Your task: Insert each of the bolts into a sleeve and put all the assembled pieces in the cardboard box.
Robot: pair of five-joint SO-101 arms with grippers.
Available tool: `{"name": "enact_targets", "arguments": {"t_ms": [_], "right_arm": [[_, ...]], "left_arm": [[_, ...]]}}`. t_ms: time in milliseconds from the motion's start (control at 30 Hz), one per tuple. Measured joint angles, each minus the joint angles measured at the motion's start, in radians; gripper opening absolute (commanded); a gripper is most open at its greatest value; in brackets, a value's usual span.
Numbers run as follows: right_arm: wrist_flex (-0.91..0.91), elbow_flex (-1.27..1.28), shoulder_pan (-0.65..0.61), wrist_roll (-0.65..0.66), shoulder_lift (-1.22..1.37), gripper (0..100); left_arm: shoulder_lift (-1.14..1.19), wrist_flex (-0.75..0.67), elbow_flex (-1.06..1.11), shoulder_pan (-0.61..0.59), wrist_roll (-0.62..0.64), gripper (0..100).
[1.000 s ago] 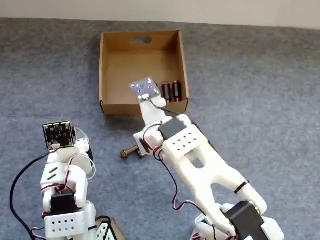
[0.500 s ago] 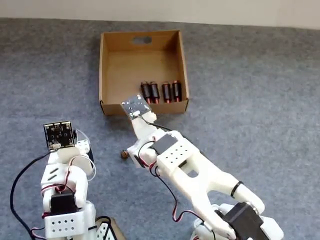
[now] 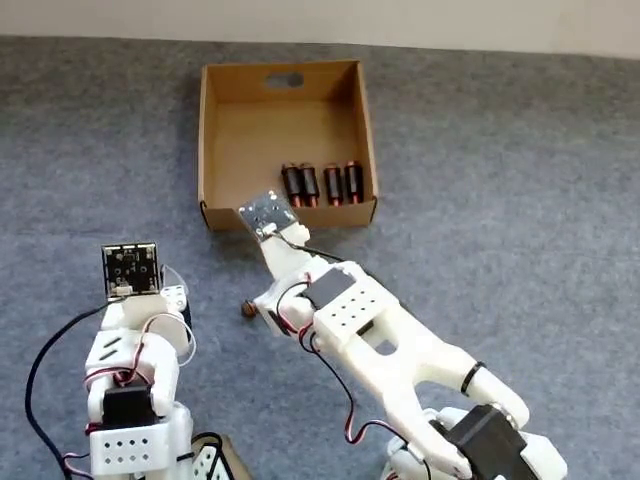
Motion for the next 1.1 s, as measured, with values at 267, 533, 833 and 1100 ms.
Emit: {"name": "enact_targets", "arguments": {"t_ms": [267,533,833,1100], "right_arm": [[-0.002,0.037,-0.003,0.000,0.000,25.3],[-0.089,0.081,-0.058,0.000,0.000,25.3],[-0.157,0.137,-0.031,0.000,0.000,25.3],[-0.178,0.141,0.009,0.000,0.000,25.3]], "left_arm": [[0.000,0.000,0.000,0.002,0.000,6],[0.000,0.000,0.000,0.002,0.000,6],[0.000,0.000,0.000,0.002,0.000,6],[0.000,0.000,0.000,0.002,0.000,6]]}}
